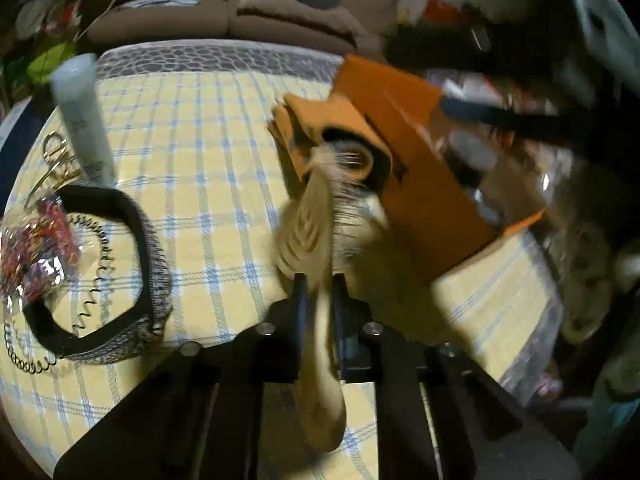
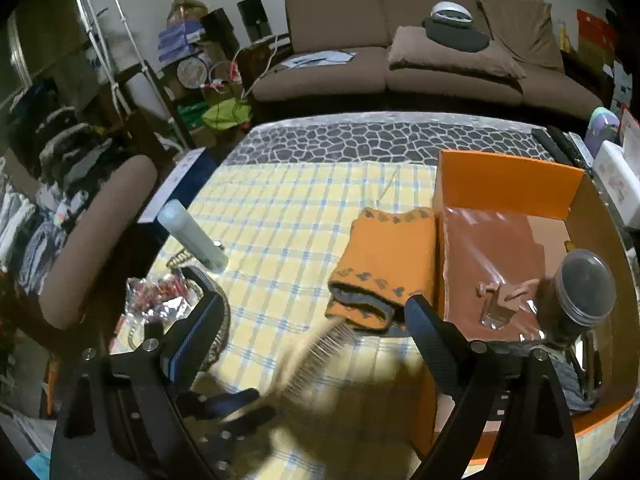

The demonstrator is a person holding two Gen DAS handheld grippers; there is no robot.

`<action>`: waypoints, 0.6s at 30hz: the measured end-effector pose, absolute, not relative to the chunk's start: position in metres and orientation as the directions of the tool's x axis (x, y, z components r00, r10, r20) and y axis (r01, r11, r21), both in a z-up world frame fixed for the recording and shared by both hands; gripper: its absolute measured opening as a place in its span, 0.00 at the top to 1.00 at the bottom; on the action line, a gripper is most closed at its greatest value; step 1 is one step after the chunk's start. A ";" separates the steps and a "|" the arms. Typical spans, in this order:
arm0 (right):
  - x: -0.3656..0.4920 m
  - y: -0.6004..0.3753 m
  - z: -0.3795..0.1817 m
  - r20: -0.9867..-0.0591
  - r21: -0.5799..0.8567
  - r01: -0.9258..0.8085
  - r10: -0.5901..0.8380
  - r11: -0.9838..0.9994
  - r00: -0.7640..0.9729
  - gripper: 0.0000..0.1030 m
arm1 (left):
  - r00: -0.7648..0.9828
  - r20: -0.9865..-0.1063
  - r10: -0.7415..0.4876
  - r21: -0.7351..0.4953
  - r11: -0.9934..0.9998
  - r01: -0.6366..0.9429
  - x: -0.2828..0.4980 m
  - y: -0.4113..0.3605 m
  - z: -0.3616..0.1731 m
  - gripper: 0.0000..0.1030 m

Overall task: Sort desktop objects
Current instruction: 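Move the left tool to the wooden spiral hairbrush and grasp its handle, then lift the hairbrush with the left tool and lower it into the orange box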

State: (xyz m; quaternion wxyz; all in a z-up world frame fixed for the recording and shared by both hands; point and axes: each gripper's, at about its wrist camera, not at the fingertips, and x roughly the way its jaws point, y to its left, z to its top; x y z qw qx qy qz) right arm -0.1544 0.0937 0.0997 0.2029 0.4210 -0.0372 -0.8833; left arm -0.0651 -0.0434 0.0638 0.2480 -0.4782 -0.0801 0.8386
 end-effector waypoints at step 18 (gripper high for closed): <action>-0.157 0.077 0.082 -0.771 0.220 0.346 -0.380 -0.912 -0.511 0.09 | -0.364 -0.786 0.500 -0.463 -0.866 -0.191 -0.092 -0.065 0.030 0.87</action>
